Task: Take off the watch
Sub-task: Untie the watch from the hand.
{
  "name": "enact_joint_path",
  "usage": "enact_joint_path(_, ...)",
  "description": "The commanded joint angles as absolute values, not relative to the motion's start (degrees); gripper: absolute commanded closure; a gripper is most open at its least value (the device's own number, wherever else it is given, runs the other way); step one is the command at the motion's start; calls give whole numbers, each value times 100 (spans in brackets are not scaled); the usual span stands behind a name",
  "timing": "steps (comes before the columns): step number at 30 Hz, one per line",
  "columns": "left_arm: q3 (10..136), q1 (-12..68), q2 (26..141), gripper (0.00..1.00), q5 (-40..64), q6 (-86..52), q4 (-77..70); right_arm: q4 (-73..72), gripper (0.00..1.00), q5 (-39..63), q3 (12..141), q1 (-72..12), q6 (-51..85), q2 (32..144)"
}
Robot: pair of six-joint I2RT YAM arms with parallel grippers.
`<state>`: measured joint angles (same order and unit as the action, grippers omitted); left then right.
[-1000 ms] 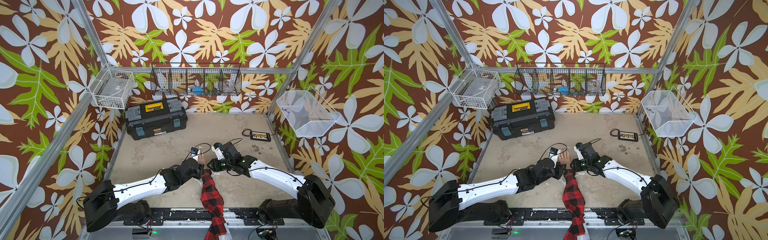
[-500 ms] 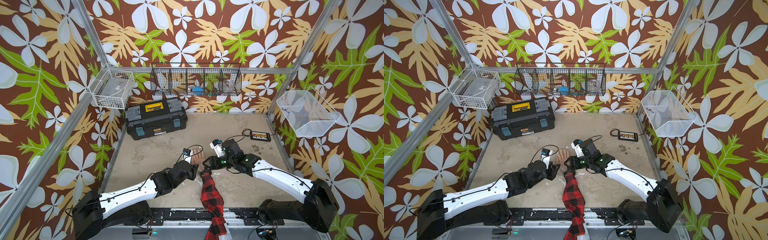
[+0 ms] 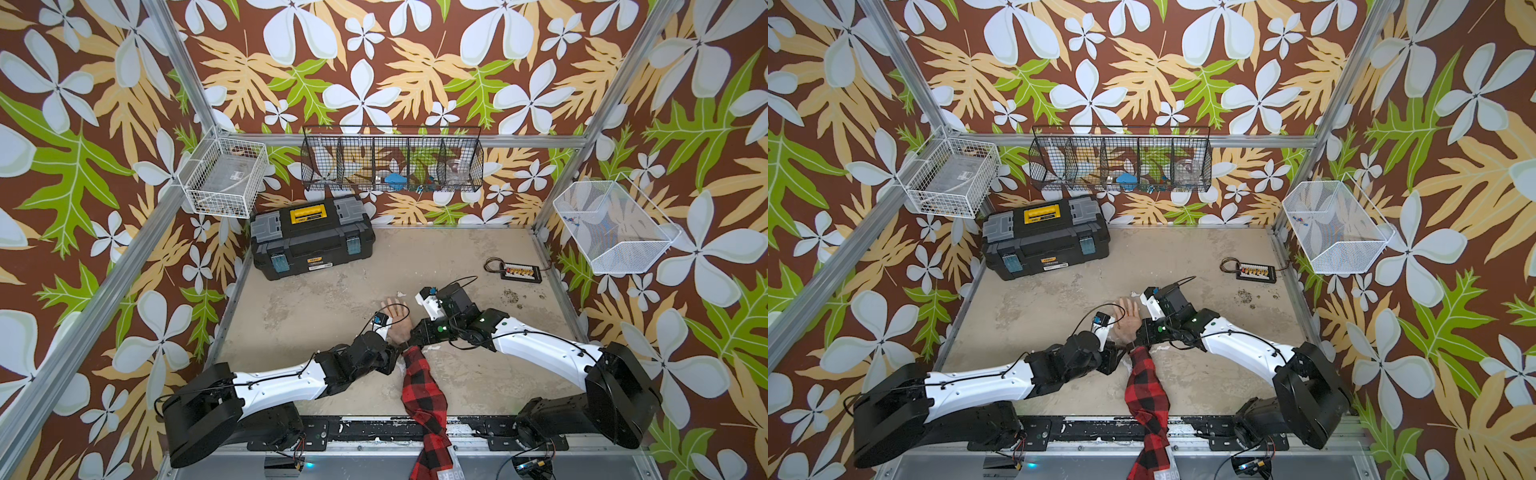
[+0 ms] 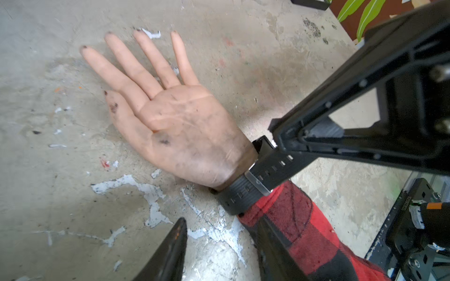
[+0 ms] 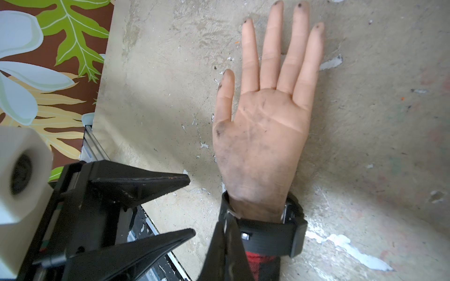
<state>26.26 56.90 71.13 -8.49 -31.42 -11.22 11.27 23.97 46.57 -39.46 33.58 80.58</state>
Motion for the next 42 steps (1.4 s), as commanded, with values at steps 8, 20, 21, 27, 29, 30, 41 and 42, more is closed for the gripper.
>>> enact_joint_path(8, 2646, 5680, 7640, 52, -638, -2825, -1639, 1059, 100, 2110, 4360, -3948, 3504, 7853)
enact_joint_path(20, 2850, 5686, 8140, 51, -842, -2497, -1974, 1002, 100, 2207, 4334, -3955, 3600, 7846)
enact_joint_path(21, 2873, 5691, 8179, 51, -896, -2470, -1974, 988, 100, 2208, 4325, -3955, 3609, 7828)
enact_joint_path(27, 2927, 5685, 8267, 58, -1368, -2358, -2118, 1040, 100, 2153, 4276, -3951, 3629, 7746)
enact_joint_path(29, 2957, 5678, 8264, 62, -1507, -2321, -2123, 1081, 100, 2115, 4273, -3950, 3613, 7739)
enact_joint_path(30, 2967, 5680, 8252, 64, -1564, -2305, -2127, 1097, 100, 2102, 4285, -3955, 3610, 7727)
enact_joint_path(41, 2906, 5680, 8475, 73, -1775, -2065, -2780, 1090, 100, 2142, 4330, -3954, 3552, 7879)
enact_joint_path(42, 2885, 5684, 8525, 73, -1751, -2033, -2899, 1089, 100, 2146, 4333, -3952, 3556, 7894)
